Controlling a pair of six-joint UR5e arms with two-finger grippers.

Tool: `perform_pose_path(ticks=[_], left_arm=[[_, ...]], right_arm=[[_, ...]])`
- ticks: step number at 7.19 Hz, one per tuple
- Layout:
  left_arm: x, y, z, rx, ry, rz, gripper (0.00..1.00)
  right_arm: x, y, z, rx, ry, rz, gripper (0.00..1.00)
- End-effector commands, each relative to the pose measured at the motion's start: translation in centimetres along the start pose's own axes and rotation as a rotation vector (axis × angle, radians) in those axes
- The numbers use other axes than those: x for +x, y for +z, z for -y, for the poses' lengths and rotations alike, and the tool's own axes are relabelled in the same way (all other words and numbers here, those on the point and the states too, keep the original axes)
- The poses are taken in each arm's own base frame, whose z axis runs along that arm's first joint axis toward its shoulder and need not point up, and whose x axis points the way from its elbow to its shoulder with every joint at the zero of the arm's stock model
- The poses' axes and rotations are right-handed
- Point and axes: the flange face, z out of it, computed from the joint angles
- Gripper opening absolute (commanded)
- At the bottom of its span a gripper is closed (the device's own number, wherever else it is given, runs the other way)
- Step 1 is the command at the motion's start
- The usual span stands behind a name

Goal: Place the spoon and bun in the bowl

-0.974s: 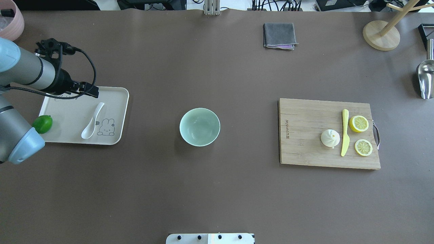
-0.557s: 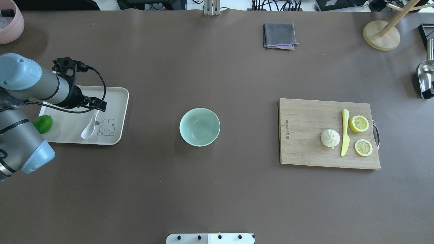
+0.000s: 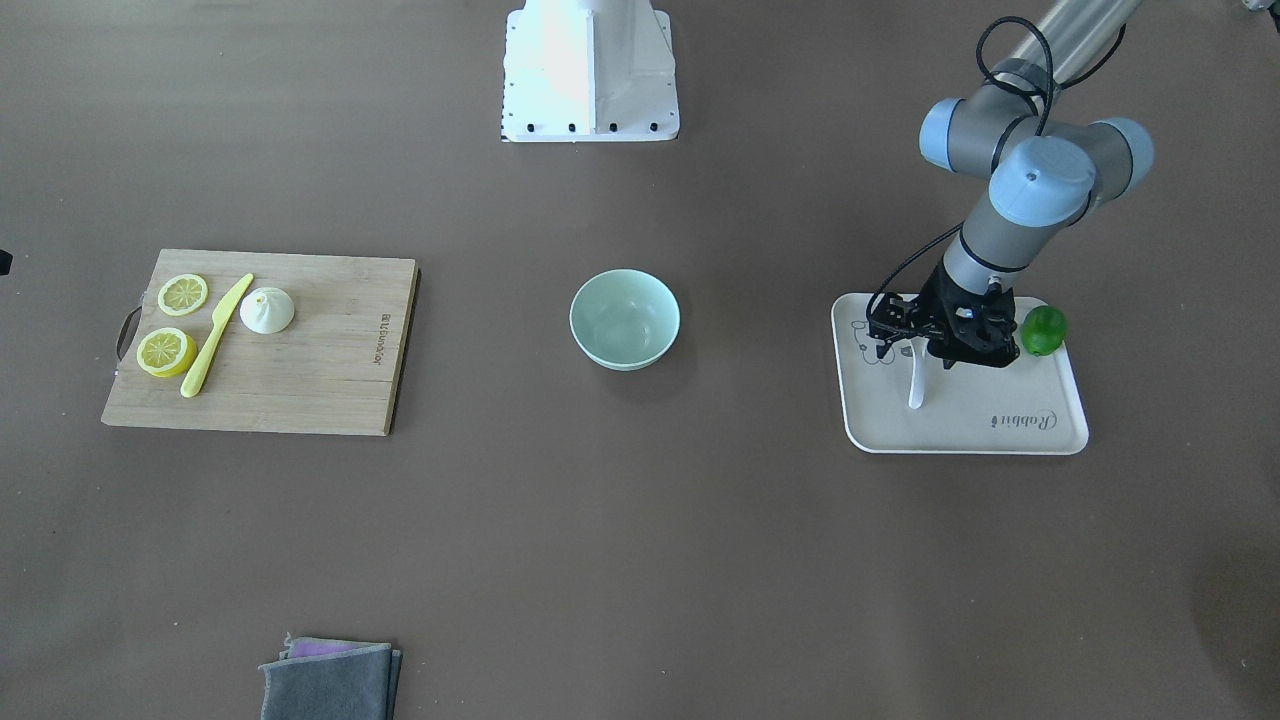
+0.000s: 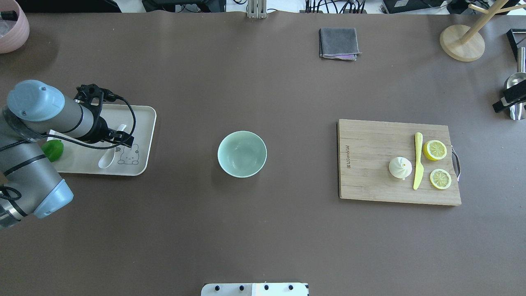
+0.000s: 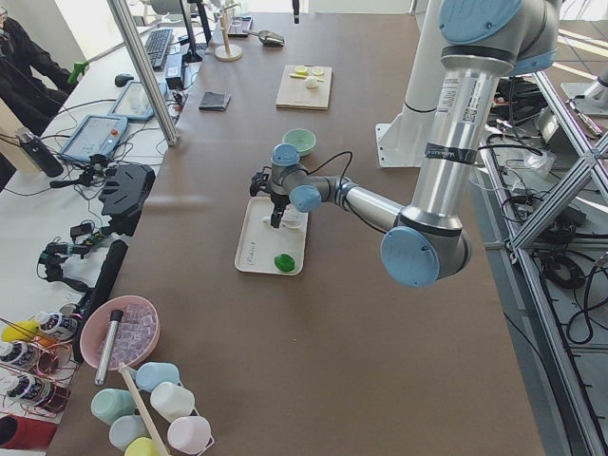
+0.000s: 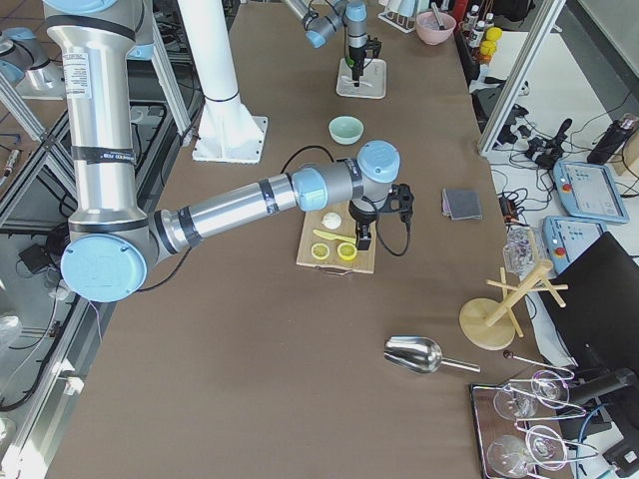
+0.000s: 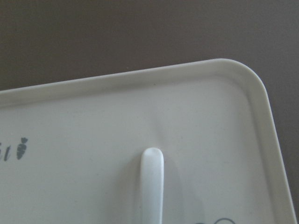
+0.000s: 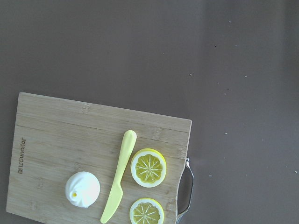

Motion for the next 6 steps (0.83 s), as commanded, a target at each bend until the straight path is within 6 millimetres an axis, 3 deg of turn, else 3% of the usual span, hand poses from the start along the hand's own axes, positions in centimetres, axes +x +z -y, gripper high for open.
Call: perform_pose_path(ticks=[1, 2, 3, 4, 6], left_arm=[[-0.3, 0.5, -0.3, -0.010, 0.002, 0.007, 0.40], [-0.7, 0.8, -0.5, -0.014, 0.050, 0.011, 0.11], [-1.3, 0.8, -0.6, -0.018, 0.071, 0.016, 0.00], [-0.8, -0.9, -0.2, 0.003, 0.061, -0.003, 0.00], [-0.4, -6.1, 2.6, 0.026, 0.021, -0.041, 0.00]], right_arm=[[-0.9, 0.4, 0.4, -0.006, -0.015, 0.001, 1.00], [-1.1, 0.5, 0.4, -0.007, -0.009, 0.002, 1.00], [-1.8, 0.3, 0.8, -0.003, 0.013, 0.003, 1.00], [-2.2, 0.6, 0.9, -0.007, 0.024, 0.004, 1.00], [-2.8, 1.2, 0.9, -0.019, 0.016, 0.004, 1.00]])
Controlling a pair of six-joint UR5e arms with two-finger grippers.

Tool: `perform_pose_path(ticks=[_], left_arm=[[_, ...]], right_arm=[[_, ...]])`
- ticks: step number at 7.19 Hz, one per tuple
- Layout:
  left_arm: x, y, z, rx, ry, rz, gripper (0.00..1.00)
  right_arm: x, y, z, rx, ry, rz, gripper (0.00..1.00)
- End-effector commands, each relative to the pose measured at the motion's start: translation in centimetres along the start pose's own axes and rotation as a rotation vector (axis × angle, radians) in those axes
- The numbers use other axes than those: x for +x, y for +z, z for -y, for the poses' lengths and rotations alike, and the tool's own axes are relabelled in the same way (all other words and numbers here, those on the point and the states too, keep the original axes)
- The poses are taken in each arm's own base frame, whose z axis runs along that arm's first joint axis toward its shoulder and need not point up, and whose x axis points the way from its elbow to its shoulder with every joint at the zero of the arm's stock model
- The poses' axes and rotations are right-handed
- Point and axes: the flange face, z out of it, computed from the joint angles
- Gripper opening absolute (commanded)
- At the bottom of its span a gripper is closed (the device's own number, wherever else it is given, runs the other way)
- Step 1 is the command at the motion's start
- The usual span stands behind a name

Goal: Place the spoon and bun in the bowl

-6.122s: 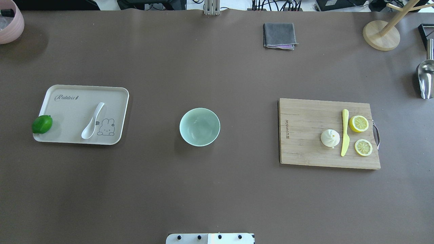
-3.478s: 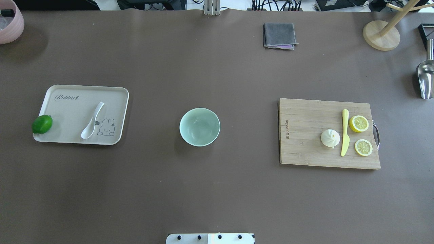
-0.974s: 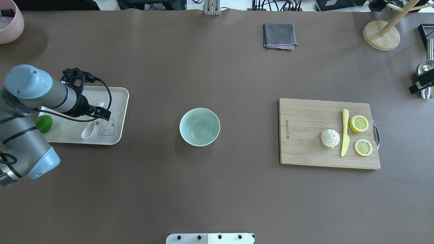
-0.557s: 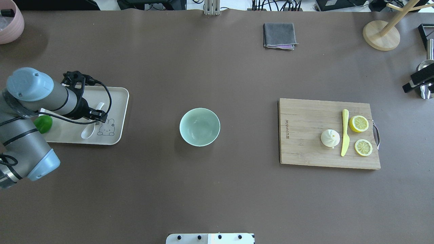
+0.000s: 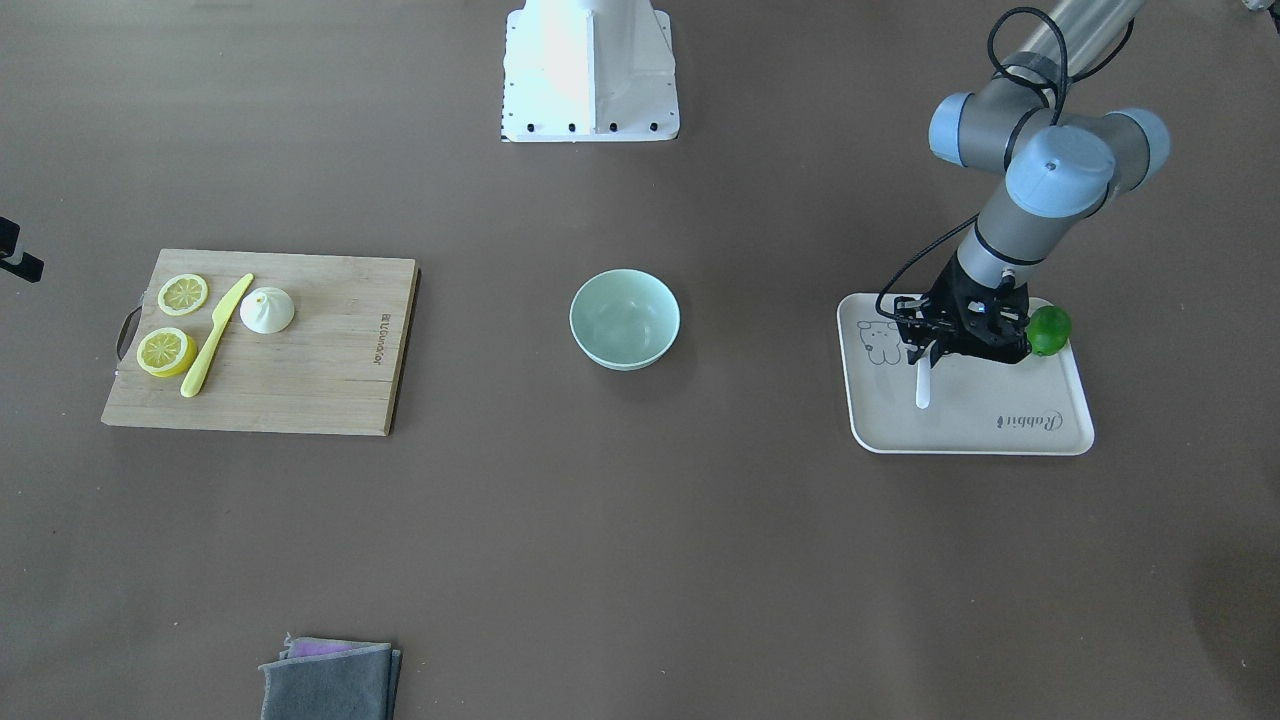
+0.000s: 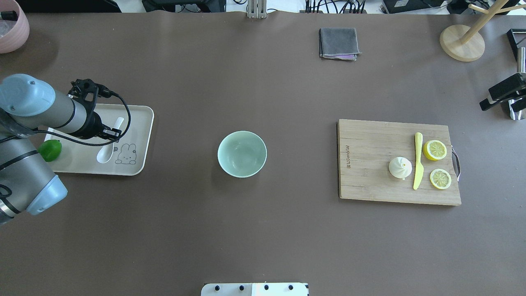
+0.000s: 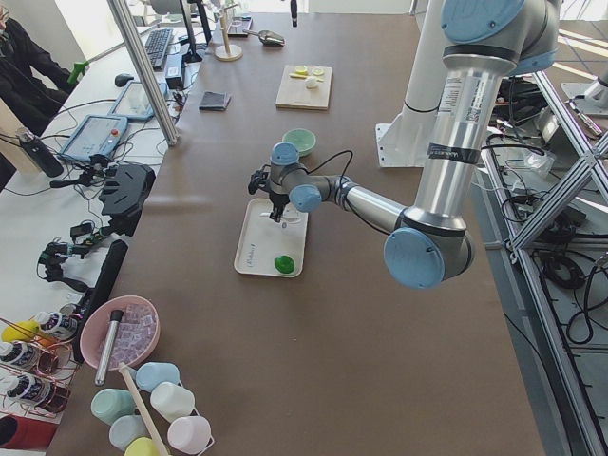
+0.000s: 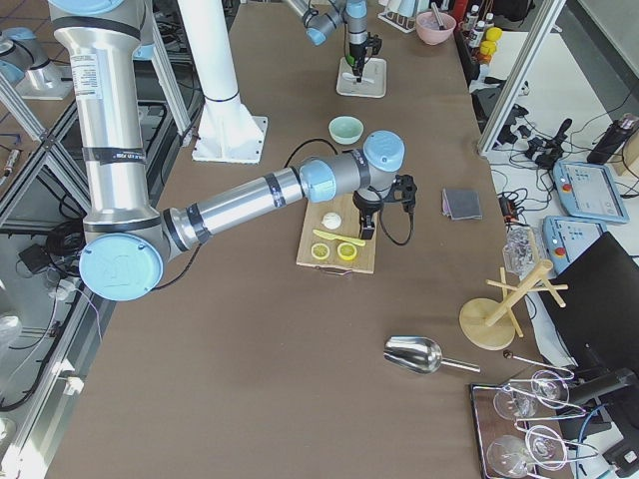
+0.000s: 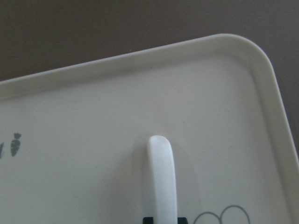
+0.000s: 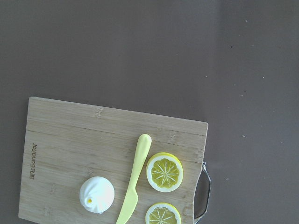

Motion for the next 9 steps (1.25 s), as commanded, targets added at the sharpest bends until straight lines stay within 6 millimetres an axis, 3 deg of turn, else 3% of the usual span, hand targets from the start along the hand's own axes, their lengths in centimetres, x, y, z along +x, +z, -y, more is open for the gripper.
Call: perform_pose_path(ticks=[1, 3, 6, 7, 9], left_arm=[[2.0, -5.5, 4.5, 0.025, -0.036, -0.061, 0.00], [8.5, -8.5, 8.9, 0.055, -0.196, -0.110, 0.00], [13.2, -8.8, 9.0, 0.049, -0.259, -0.160, 0.00], [15.3, -8.9, 9.0, 0.042, -0.282, -0.183, 0.00], [17.4, -9.3, 9.0, 0.038, -0.297, -0.208, 0.00]], right_arm=[[-1.1, 1.3, -0.1, -0.024, -0.016, -0.002, 1.00], [-4.5, 3.9, 0.2, -0.059, -0.004, -0.020, 1.00], [-10.9, 9.2, -0.2, -0.096, 0.049, -0.096, 1.00], [-13.2, 12.2, -0.9, -0.081, 0.049, -0.132, 1.00], [-14.8, 18.9, -2.0, -0.033, 0.088, -0.142, 1.00]])
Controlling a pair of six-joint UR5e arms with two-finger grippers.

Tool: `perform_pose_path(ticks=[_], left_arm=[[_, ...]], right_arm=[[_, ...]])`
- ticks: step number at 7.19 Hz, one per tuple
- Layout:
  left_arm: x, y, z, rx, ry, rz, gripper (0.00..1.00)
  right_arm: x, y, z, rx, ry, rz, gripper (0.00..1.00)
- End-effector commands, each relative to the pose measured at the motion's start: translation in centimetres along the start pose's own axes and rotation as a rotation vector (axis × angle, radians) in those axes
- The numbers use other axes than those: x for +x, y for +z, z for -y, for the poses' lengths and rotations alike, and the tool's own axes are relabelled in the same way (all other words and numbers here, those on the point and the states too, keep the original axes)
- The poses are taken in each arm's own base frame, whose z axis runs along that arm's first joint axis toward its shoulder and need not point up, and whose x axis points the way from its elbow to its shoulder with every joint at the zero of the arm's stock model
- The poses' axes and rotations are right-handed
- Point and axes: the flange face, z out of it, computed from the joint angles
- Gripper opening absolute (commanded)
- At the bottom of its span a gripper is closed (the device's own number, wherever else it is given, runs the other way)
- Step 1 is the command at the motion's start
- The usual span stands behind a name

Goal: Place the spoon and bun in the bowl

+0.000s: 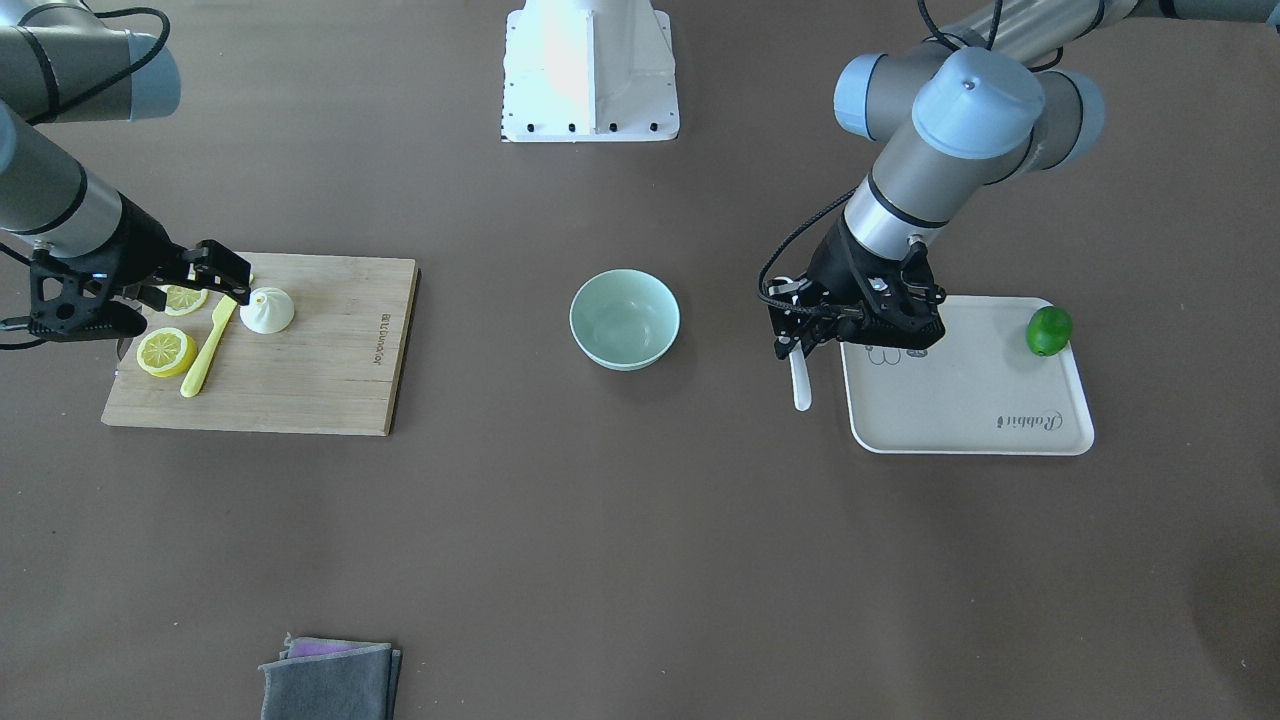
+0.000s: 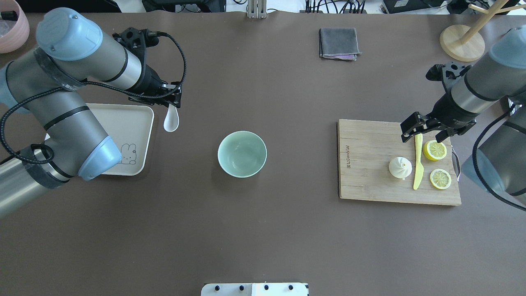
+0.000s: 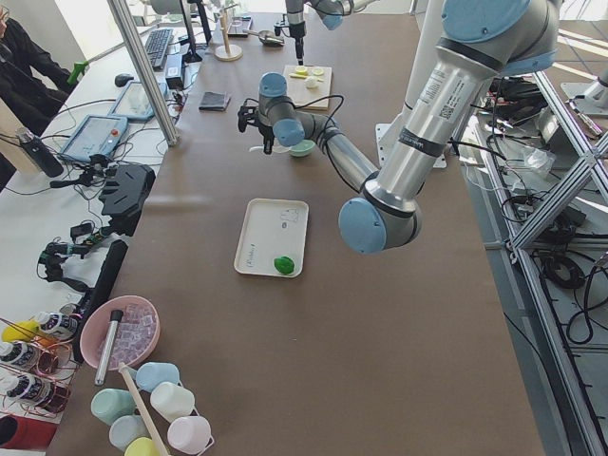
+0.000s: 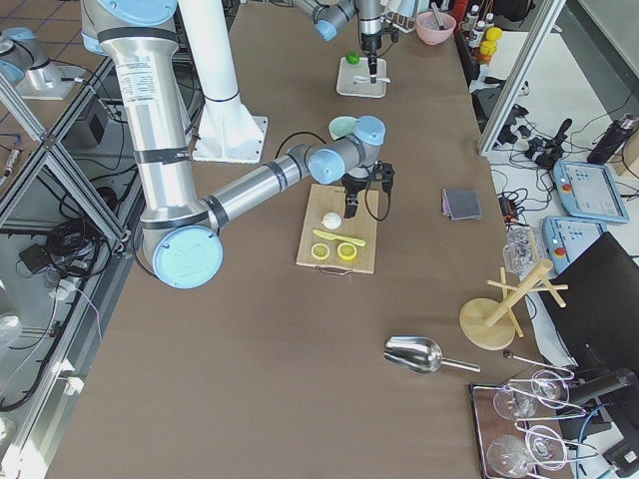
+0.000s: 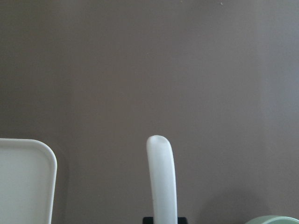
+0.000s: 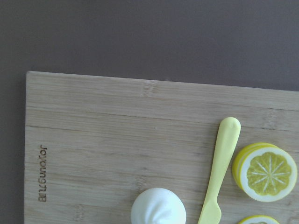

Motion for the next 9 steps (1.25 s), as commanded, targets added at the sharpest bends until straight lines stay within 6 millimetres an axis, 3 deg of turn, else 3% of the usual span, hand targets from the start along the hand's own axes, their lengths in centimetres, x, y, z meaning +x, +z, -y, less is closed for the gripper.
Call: perform_pose_path(ticks=[1, 5, 6, 7, 8, 9], left_arm=[[2.6, 0.0, -0.7, -0.006, -0.012, -0.030, 0.00], [3.9, -0.1, -0.8, -0.009, -0.027, -0.043, 0.00], [4.0, -0.2, -0.7, -0.008, -0.025, -0.044, 0.00], [4.3, -0.3, -0.7, -0.007, -0.025, -0.049, 0.00], [4.3, -0.3, -0.7, -0.007, -0.025, -0.050, 0.00], [4.3, -0.4, -0.7, -0.005, -0.025, -0.051, 0.00]], right_arm=[[-1.7, 5.7, -0.8, 0.027, 0.004, -0.026, 0.99], [-1.5, 6.2, -2.4, 0.006, -0.001, -0.030, 0.92], [-0.7, 7.0, -3.1, -0.003, -0.002, -0.048, 0.72], [-0.9, 7.3, -3.3, -0.009, -0.005, -0.051, 0.41], [-0.9, 7.2, -3.3, -0.010, -0.006, -0.049, 0.00], [-1.7, 5.9, -3.5, -0.004, -0.015, -0.025, 0.00]])
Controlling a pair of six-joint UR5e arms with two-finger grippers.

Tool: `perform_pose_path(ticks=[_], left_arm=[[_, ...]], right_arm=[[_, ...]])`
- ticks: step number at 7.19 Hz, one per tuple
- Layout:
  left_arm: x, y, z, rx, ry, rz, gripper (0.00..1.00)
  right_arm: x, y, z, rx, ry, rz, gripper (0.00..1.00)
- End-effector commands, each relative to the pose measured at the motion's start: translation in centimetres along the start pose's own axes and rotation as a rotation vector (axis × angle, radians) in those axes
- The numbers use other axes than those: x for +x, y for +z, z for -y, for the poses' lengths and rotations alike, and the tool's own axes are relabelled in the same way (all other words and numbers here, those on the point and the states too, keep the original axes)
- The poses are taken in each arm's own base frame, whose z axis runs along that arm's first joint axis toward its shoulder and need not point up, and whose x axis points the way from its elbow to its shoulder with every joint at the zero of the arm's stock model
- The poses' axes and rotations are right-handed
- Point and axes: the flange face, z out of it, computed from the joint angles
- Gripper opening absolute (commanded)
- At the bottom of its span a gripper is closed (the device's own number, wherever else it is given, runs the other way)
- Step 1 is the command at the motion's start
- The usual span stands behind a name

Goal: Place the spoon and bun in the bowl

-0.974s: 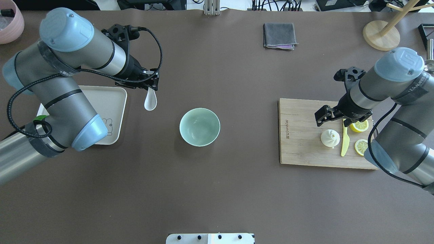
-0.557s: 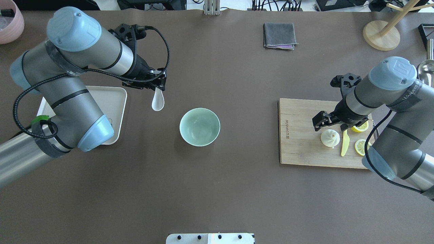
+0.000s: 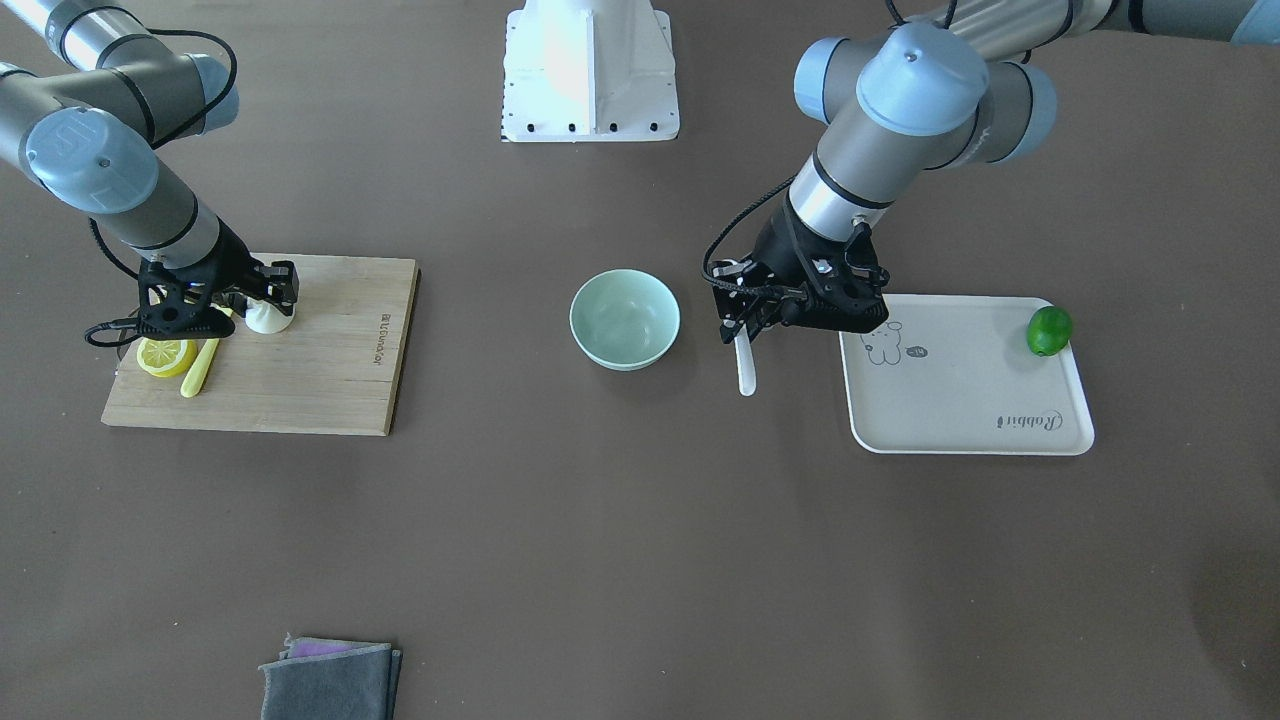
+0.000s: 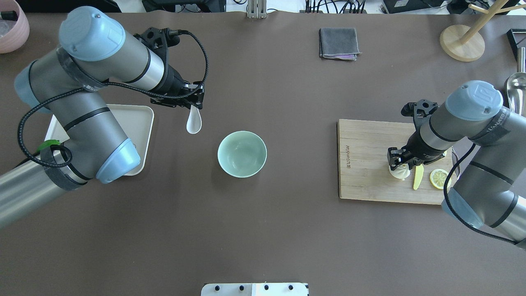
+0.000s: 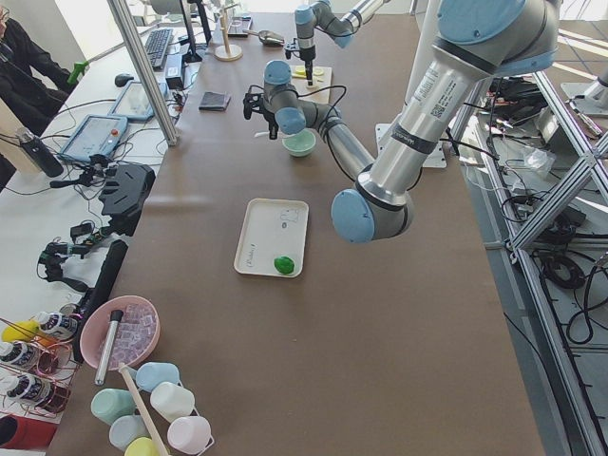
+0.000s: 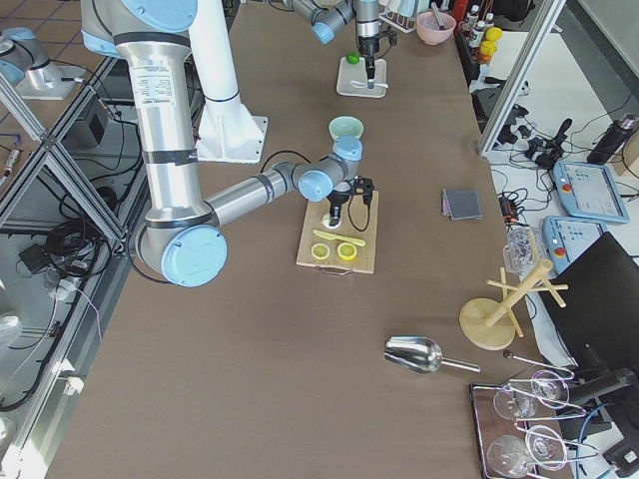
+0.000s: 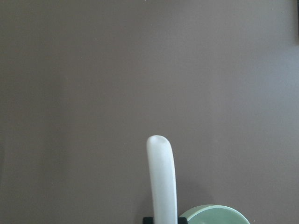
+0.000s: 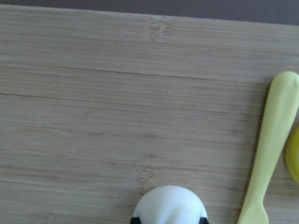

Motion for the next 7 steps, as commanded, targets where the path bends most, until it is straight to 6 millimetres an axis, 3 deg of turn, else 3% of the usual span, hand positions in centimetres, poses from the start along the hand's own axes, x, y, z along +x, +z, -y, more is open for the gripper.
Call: perform_pose_path(ticks=[1, 2, 3, 4, 5, 7], left_arm=[[0.3, 0.0, 0.0, 0.001, 0.000, -0.003, 0.00], [0.9, 0.8, -0.6, -0.013, -0.016, -0.002, 0.00], [2.9, 1.7, -1.9, 0.010, -0.030, -0.006, 0.00], [4.8, 3.8, -3.7, 0.007, -0.011, 0.001, 0.00], [7.0, 5.3, -4.2, 0.008, 0.001, 0.003, 0.00], [6.5, 8.8, -5.9, -0.013, 0.020, 0.001, 0.00]], right_arm=[[-1.2, -3.7, -0.3, 0.022, 0.002, 0.027, 0.00], [-2.1, -6.2, -0.5, 0.041, 0.005, 0.036, 0.00], [-3.5, -7.9, -1.0, 0.064, -0.020, 0.065, 0.00], [-5.2, -9.2, -0.5, 0.085, -0.025, 0.089, 0.00], [-6.4, -10.0, -0.2, 0.097, -0.016, 0.108, 0.00], [-8.4, -11.2, 0.3, 0.113, 0.002, 0.138, 0.00]])
